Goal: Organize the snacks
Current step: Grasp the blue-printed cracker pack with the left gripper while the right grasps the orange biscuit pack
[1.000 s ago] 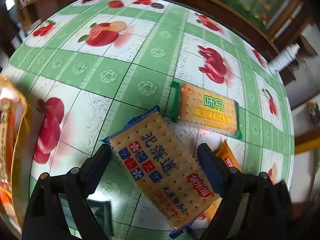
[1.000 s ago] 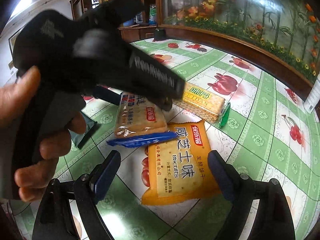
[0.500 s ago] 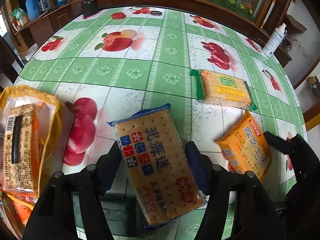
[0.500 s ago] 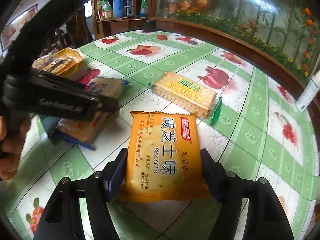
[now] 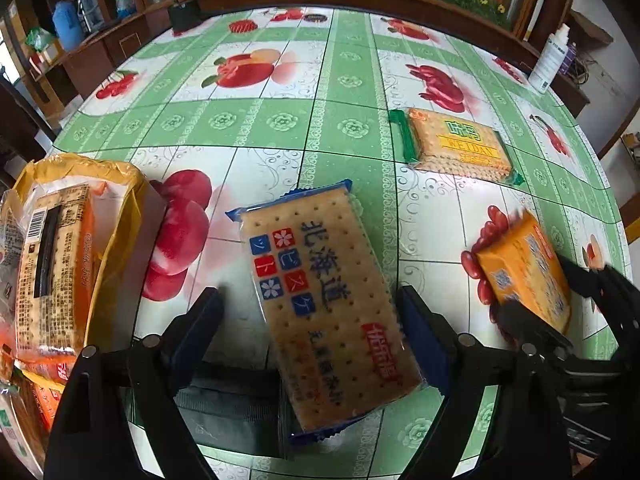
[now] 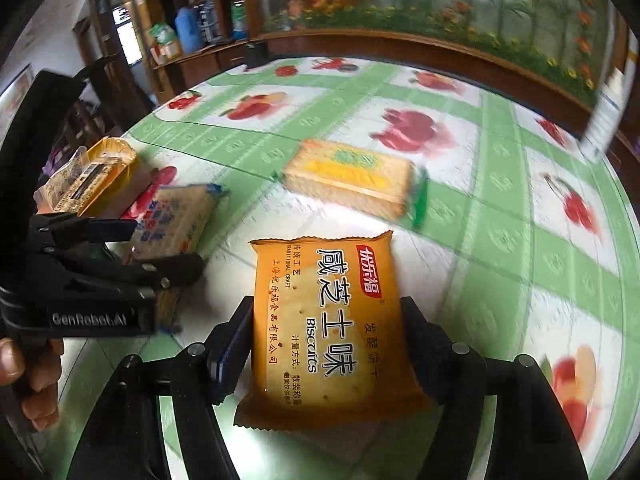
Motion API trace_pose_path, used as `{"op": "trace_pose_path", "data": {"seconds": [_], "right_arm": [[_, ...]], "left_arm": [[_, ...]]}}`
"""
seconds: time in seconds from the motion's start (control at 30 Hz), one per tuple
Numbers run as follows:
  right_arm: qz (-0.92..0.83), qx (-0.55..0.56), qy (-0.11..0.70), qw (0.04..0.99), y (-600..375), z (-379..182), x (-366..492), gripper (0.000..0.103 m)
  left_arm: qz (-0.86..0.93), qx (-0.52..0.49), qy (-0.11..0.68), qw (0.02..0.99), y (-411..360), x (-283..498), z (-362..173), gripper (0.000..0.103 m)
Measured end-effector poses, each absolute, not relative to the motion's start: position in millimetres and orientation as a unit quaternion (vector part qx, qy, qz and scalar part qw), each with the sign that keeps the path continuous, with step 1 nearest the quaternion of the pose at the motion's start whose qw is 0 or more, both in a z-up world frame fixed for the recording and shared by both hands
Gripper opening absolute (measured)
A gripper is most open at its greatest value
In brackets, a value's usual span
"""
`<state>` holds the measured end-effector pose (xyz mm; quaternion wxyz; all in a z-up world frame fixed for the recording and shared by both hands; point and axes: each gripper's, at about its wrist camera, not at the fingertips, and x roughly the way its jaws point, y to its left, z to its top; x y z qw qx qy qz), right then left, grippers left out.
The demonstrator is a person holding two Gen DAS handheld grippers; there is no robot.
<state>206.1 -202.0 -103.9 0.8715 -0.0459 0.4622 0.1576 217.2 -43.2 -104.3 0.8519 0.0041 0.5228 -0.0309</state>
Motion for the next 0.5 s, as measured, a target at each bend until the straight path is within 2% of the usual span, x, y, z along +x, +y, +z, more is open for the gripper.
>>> {"op": "trace_pose_path", "data": {"seconds": [0.03, 0.07, 0.3, 0.5], "right_arm": [[0.161, -0.023, 0.462, 0.872, -208.3, -102.5, 200.4, 0.071], [0.163, -0.008, 0.460, 0.873, -212.6, -101.0, 195.8, 0.071], [0.190, 0.124, 0.411, 0.883, -256.5, -69.9, 147.8, 0.071], [0.197, 0.197, 0.362, 0.890, -283.6, -44.6, 106.7, 0.071]], "left_arm": [[-0.036, 0.007, 0.518, 0.855, -45.9, 214.0, -102.4, 0.064], [-0.039, 0.012, 0.515, 0.856, -50.5, 211.2, -99.7, 0.062], [-0.078, 0.001, 0.487, 0.870, -60.2, 185.4, -90.7, 0.058], [-0.062, 0.011, 0.417, 0.907, -50.9, 133.1, -50.4, 0.056]]}}
